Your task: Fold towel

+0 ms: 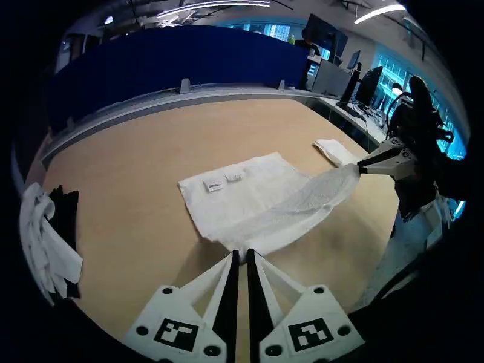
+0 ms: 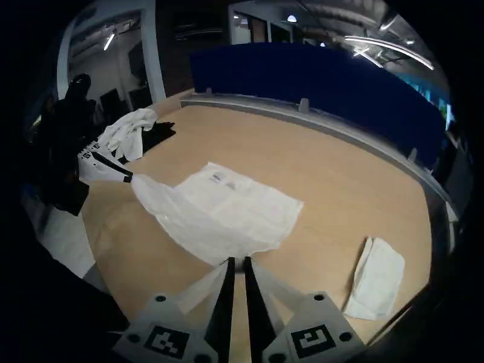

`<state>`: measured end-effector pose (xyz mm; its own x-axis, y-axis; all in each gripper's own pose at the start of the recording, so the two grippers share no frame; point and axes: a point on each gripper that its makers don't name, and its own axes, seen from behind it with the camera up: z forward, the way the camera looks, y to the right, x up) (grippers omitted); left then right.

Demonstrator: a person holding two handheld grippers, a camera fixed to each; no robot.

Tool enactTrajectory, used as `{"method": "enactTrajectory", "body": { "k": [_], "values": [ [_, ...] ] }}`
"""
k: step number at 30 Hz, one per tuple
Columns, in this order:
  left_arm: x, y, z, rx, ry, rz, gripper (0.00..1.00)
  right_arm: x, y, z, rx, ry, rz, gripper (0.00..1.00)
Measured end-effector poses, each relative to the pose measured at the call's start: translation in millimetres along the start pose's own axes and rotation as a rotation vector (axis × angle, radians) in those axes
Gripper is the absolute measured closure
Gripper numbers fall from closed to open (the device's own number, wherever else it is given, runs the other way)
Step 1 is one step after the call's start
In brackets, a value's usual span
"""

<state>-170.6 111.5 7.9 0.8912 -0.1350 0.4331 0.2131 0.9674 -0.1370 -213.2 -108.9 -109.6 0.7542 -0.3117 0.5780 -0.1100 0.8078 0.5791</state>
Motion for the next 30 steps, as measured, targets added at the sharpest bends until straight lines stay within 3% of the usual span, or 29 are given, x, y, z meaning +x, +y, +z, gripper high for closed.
{"method": "enactTrajectory", "body": {
  "k": [6,13,21,30],
  "values": [
    [7.3,-4.0,1.6,0.010,0.004,-0.021,0.91,6.0,4.7,3.4,-0.002,0.003,0.004,0.89],
    [25.9,-18.0,15.1,0.023,0.009,-0.033,0.91,18.7,21.3,21.8,-0.007,0.003,-0.001,0.89],
    [44.5,-43.7,49.6,0.043,-0.011,-0.038,0.91,37.2,52.3,58.8,-0.021,-0.006,0.005,0.89],
    [51.4,-71.0,95.3,0.046,-0.049,-0.023,0.91,35.5,80.7,100.9,-0.034,-0.053,0.054,0.89]
  ]
}}
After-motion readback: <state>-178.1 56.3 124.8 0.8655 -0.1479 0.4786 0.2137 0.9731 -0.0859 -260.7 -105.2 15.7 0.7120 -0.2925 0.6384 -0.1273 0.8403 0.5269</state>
